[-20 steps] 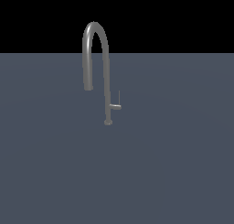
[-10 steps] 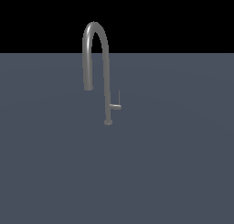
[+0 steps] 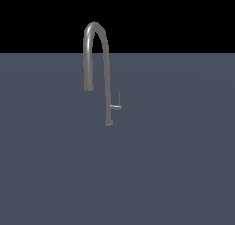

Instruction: Turn on the faucet by rotating a designated handle.

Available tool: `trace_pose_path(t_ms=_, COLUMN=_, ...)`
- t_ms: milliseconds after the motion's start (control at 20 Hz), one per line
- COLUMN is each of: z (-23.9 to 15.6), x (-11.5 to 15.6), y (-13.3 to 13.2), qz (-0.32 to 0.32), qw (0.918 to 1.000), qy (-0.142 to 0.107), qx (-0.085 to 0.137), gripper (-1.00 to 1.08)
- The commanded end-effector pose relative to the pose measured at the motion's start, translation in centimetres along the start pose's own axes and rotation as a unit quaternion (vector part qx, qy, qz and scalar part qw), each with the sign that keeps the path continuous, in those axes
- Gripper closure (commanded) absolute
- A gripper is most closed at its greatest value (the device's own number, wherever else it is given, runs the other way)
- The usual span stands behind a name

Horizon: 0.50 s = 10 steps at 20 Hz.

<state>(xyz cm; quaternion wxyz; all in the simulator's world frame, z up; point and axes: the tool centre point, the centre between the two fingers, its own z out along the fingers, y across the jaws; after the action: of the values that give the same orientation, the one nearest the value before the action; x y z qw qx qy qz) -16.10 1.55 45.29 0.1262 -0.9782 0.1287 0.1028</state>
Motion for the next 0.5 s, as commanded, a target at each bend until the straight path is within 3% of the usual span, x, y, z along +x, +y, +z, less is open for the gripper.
trace_pose_path(t_ms=0, z=0.4, x=1.6, y=-0.1, qz=0.024, qw=0.9993, qy=-0.018, qx=0.023, gripper=1.08)
trace_pose_path(t_ms=250, z=1.3, x=4.9, y=-0.1, qz=0.072, qw=0.9934, qy=-0.055, qx=0.070, gripper=1.08)
trace_pose_path(t_ms=450, z=2.2, x=7.6, y=0.0, qz=0.111, qw=0.9840, qy=-0.086, qx=0.109, gripper=1.08)
